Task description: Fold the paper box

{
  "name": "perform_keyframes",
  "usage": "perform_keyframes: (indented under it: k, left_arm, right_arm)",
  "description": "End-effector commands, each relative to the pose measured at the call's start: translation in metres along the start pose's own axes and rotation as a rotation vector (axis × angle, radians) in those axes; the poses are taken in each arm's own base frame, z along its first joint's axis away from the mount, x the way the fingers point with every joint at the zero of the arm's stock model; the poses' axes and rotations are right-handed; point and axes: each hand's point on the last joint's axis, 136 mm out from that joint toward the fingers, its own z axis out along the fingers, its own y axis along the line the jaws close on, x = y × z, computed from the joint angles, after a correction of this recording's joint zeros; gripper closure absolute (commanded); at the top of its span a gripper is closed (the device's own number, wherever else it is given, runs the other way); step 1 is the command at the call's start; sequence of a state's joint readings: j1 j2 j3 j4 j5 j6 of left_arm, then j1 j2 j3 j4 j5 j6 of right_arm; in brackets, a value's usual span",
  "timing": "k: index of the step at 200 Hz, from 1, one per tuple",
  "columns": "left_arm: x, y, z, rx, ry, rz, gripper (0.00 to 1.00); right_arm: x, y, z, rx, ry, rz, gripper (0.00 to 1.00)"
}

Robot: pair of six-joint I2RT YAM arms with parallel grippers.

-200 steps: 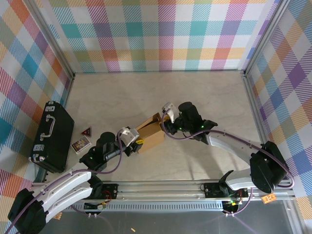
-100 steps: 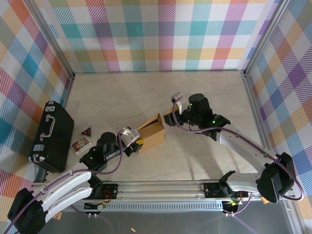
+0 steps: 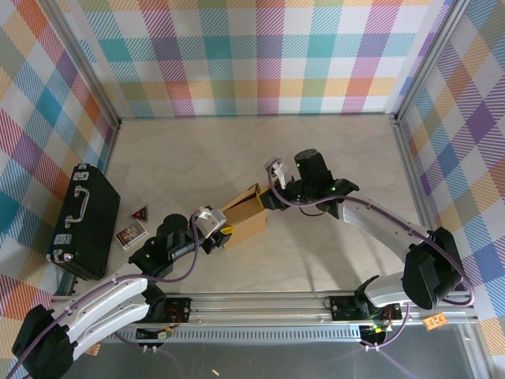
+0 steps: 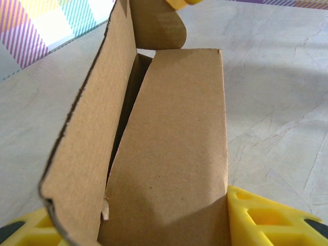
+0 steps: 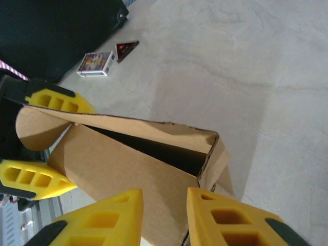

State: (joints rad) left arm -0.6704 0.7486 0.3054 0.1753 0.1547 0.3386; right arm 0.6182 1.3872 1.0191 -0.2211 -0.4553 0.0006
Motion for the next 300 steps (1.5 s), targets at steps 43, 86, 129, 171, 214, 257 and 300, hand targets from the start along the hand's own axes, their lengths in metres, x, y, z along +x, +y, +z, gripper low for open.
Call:
perform_keyframes:
  k: [43,86,129,171,214,257,300]
  left_arm:
    - [0.000,-0.003,-0.001,0.010,0.020,0.018,0.62]
    - [0.000,-0.003,-0.001,0.008,0.023,0.019,0.62]
    - [0.001,-0.002,-0.001,0.006,0.024,0.018,0.62]
    - [0.001,-0.002,-0.001,0.004,0.026,0.019,0.62]
    - [0.001,-0.003,-0.002,0.007,0.031,0.019,0.62]
    - [0.001,-0.003,-0.003,0.004,0.029,0.024,0.62]
    - [0.001,-0.003,-0.003,0.004,0.032,0.029,0.62]
  right_arm:
    - [0.005,-0.009,0.005,0.042,0.030,-0.027,0.86]
    - [0.012,-0.009,0.007,0.032,0.041,-0.040,0.91]
    - [0.024,-0.004,0.011,0.001,0.051,-0.060,1.00]
    - [0.038,-0.010,0.013,0.036,0.075,-0.061,1.00]
    - [0.019,-0.006,0.001,0.061,0.025,-0.080,0.71]
    - [-0.010,-0.010,-0.017,0.149,-0.041,-0.087,0.52]
    - [-0.008,-0.010,0.000,0.091,0.034,-0.064,0.58]
